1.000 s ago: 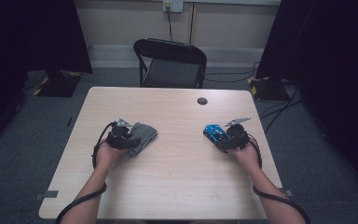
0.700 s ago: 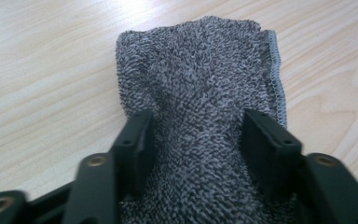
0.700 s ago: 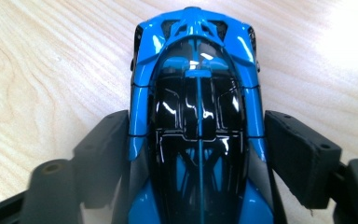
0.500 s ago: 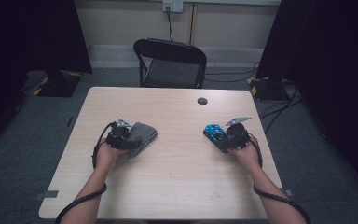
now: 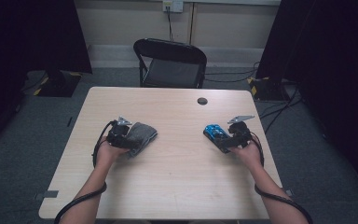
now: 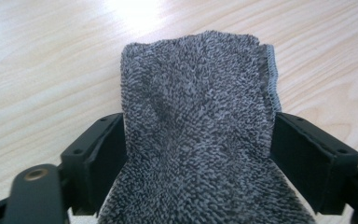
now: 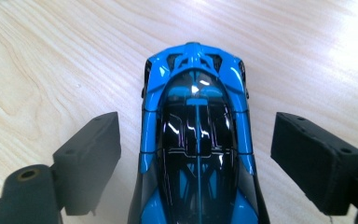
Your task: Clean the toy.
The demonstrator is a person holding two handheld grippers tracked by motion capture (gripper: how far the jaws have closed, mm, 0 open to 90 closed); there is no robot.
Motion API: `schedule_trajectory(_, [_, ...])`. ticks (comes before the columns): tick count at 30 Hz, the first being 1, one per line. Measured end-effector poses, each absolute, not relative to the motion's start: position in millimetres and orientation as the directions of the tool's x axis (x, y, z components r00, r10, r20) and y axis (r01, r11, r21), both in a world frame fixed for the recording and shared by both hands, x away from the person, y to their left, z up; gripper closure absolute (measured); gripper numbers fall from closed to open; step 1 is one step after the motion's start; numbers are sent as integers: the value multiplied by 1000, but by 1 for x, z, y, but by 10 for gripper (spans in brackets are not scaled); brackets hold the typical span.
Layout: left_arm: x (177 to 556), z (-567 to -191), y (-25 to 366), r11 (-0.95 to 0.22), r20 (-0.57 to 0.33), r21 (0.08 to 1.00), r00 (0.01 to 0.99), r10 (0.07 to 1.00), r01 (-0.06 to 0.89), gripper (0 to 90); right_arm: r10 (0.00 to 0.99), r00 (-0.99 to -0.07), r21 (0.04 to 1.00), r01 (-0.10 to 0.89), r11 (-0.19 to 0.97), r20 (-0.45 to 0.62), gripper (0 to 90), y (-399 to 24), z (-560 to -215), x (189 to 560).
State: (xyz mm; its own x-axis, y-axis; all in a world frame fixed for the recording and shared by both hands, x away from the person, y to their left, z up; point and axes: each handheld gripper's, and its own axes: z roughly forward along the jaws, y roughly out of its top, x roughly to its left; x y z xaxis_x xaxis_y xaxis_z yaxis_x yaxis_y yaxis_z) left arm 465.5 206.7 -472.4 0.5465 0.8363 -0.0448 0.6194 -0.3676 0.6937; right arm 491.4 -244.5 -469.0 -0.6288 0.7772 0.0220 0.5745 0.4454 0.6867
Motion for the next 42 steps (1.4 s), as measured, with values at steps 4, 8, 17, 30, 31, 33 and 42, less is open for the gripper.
schedule_trajectory(4, [465, -470, 207, -368, -51, 691, 549, 834, 622, 149, 779, -627, 691, 573, 441, 23, 147, -244, -466, 491])
schedule_trajectory(8, [462, -466, 206, -385, -32, 696, 562, 826, 606, 136, 787, -616, 707, 566, 424, 21, 140, -246, -462, 489])
schedule_trajectory(17, [459, -458, 204, -379, -46, 712, 578, 815, 591, 113, 789, -614, 716, 561, 415, 24, 112, -249, -458, 486])
schedule_trajectory(30, [456, -453, 202, -377, -53, 714, 582, 811, 590, 114, 768, -640, 714, 536, 452, -6, 105, -244, -451, 483])
schedule_trajectory(31, [456, -453, 202, -379, -51, 715, 584, 810, 587, 114, 766, -643, 714, 532, 455, -9, 105, -243, -451, 483])
schedule_trajectory(33, [456, -452, 201, -382, -53, 715, 590, 806, 585, 116, 762, -647, 716, 527, 458, -11, 105, -241, -450, 482])
schedule_trajectory(42, [451, -451, 196, -375, -70, 721, 600, 797, 582, 131, 746, -666, 720, 507, 473, -21, 105, -231, -450, 479])
